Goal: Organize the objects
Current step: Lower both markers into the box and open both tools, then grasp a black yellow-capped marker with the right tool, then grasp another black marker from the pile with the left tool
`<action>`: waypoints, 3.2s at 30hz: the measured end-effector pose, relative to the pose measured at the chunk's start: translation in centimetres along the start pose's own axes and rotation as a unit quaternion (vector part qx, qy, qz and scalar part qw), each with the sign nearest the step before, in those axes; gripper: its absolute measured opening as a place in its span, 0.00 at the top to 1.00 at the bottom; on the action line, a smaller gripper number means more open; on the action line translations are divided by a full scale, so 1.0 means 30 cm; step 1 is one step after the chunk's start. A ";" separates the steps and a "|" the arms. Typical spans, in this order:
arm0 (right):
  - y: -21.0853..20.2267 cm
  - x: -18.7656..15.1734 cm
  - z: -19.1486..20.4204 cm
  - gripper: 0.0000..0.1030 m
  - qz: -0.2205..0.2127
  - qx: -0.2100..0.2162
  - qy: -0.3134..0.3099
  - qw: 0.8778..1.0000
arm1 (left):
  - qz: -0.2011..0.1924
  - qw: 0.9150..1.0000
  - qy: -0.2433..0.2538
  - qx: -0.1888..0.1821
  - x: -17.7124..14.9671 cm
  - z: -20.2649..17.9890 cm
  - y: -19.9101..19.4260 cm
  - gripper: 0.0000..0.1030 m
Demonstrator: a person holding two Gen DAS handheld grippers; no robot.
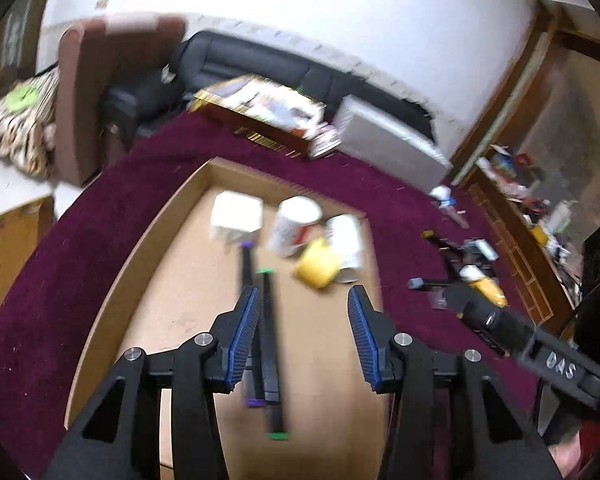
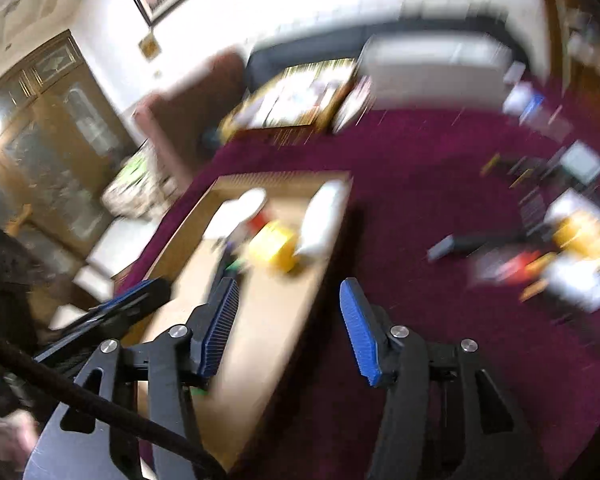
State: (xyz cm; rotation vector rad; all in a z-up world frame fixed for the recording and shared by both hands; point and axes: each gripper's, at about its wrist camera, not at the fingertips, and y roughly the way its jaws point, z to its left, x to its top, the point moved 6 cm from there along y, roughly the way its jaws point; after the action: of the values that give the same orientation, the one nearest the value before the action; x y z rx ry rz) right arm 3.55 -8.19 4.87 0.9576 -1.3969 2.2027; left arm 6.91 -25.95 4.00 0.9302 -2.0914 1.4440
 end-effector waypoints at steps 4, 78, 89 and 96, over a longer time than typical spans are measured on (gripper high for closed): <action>-0.212 0.046 -0.116 0.04 -0.124 -0.101 -0.047 0.986 | -0.006 0.998 0.046 -0.033 -0.004 -0.142 -0.020 0.58; -0.002 -0.061 -0.836 0.86 0.008 0.099 0.235 0.967 | 0.145 0.883 0.446 -0.002 -0.159 -0.885 0.741 0.89; -0.006 -0.061 -0.749 0.86 0.006 0.063 0.159 0.985 | 0.146 0.945 0.292 0.024 -0.178 -0.599 0.491 0.89; 0.065 -0.115 -0.630 0.86 0.067 0.031 0.124 0.990 | 0.169 0.952 0.253 0.027 -0.280 -0.520 0.414 0.89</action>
State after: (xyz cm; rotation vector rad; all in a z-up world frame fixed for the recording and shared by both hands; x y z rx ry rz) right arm -1.82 8.03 -4.15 0.5975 -1.3177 2.3799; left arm 3.19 -6.18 -3.96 0.1762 -1.8759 1.6943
